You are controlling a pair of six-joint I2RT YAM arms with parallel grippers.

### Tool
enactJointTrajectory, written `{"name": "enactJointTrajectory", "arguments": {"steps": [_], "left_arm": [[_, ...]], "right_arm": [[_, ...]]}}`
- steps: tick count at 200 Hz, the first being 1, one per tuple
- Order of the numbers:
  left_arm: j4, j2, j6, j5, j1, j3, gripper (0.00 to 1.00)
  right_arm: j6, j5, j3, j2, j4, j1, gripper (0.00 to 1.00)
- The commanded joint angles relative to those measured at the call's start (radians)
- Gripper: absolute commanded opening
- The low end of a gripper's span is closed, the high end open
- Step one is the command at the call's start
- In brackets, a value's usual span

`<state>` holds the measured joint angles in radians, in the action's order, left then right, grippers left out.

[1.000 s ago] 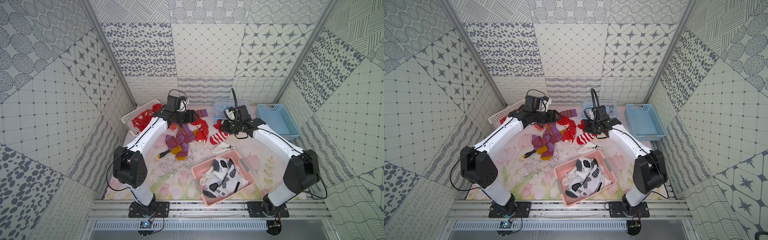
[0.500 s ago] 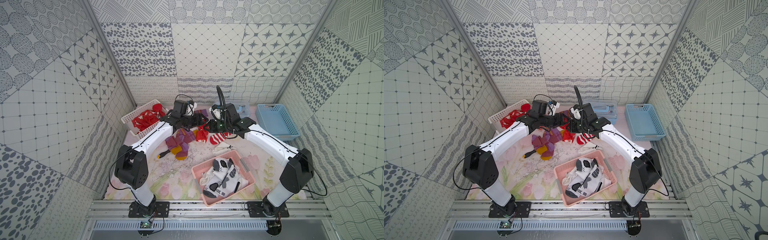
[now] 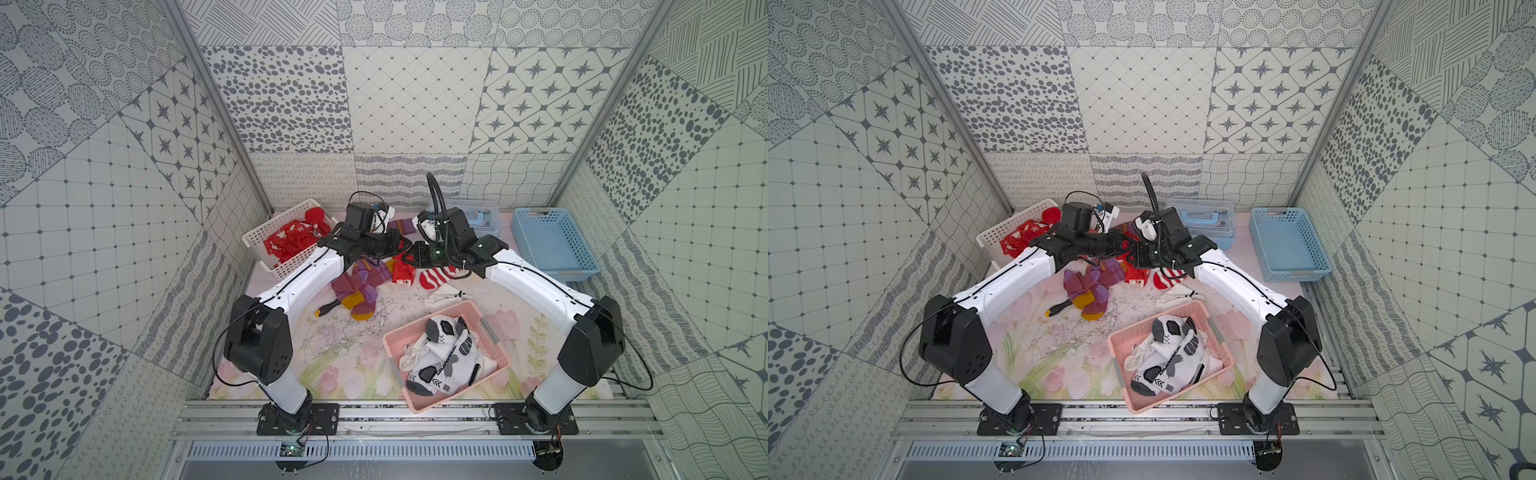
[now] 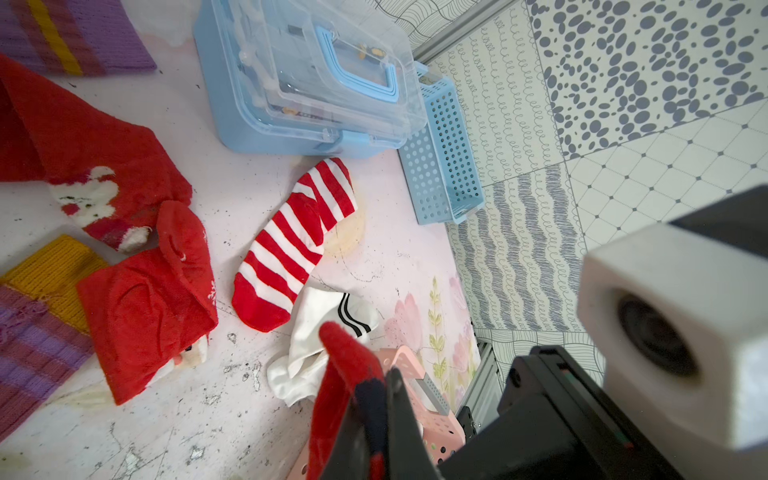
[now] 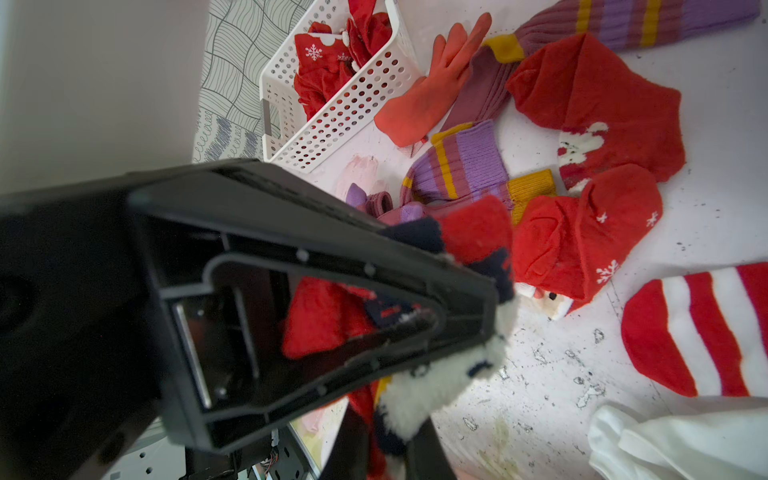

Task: Sort the socks into the basket by color
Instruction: Place the sock in the bin.

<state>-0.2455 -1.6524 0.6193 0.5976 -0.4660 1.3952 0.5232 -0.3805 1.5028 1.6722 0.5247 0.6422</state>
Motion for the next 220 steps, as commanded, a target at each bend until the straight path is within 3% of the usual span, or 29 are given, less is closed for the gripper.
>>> {"name": "enactJointTrajectory", "arguments": {"steps": [1, 36, 52, 78, 118, 162, 220], "left_arm": [[-0.043, 0.024, -0.043, -0.023, -0.003, 0.021, 0.0], [-0.09, 0.031, -0.07, -0.062, 0.008, 0.039, 0.0], [-0.107, 0.033, -0.074, -0.063, 0.026, 0.039, 0.0], [-0.139, 0.047, -0.089, -0.086, 0.078, 0.043, 0.0], [-0.231, 0.057, -0.123, -0.135, 0.209, 0.071, 0.0], [-0.328, 0.023, -0.206, -0.24, 0.371, 0.12, 0.0], [-0.367, -0.073, -0.281, -0.376, 0.523, 0.204, 0.0]], "right_arm": [[-0.011, 0.007, 0.037, 0.004, -0.04, 0.005, 0.3], [-0.028, 0.014, 0.062, 0.006, -0.012, 0.004, 0.66], [-0.041, 0.017, 0.074, 0.002, 0.005, 0.002, 0.75], [-0.051, 0.028, 0.085, -0.006, 0.031, -0.007, 0.98], [-0.048, 0.007, 0.12, 0.016, 0.106, -0.046, 0.98], [-0.098, 0.082, 0.193, 0.113, 0.278, -0.08, 0.98], [-0.107, 0.124, 0.195, 0.19, 0.311, -0.141, 0.98]]}}
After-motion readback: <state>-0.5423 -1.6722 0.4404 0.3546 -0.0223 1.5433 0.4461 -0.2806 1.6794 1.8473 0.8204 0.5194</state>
